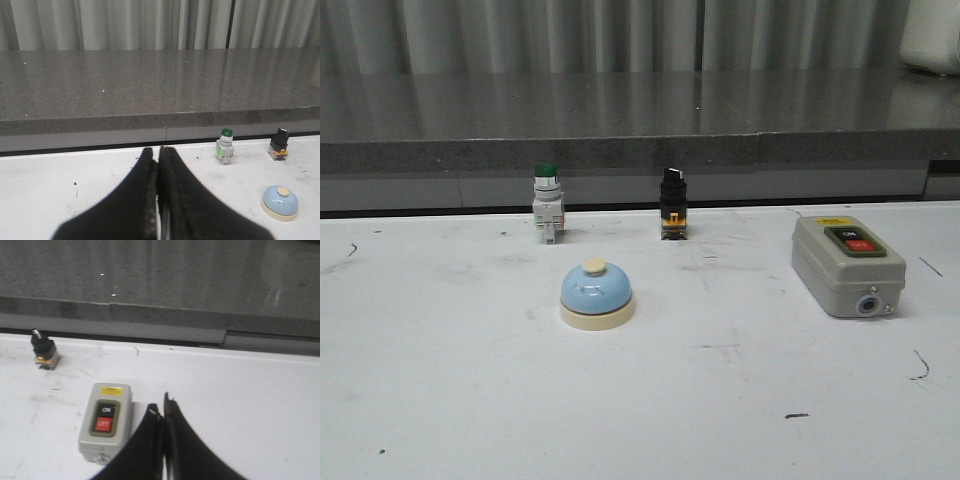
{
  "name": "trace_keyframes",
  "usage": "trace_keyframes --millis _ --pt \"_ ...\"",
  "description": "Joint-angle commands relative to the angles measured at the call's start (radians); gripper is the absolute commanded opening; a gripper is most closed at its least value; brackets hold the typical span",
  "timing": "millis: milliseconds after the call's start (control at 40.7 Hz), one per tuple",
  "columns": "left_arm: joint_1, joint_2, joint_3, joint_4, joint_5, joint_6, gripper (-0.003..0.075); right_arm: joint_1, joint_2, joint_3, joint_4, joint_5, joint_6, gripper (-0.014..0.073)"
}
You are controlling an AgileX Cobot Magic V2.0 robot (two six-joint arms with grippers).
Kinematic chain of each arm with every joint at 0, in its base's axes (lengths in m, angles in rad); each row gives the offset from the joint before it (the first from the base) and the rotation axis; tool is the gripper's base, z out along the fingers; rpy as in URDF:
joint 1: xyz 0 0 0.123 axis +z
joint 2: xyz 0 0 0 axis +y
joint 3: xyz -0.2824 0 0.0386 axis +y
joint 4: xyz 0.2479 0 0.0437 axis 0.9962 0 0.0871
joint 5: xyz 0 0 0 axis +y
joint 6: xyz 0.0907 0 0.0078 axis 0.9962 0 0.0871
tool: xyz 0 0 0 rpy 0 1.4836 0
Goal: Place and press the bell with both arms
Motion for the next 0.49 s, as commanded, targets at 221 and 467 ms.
trace_keyframes --millis 221,467 --pt "0.003 0.025 -0.024 -0.004 -0.083 -0.011 -0.002 0.304 0.371 -0.226 -0.002 -0.121 -0.002 -0.0067" --pt "0.003 0.025 -0.024 -0.004 -0.083 -0.011 -0.002 0.484 0.659 -0.391 0.002 -0.113 -0.002 -0.0067"
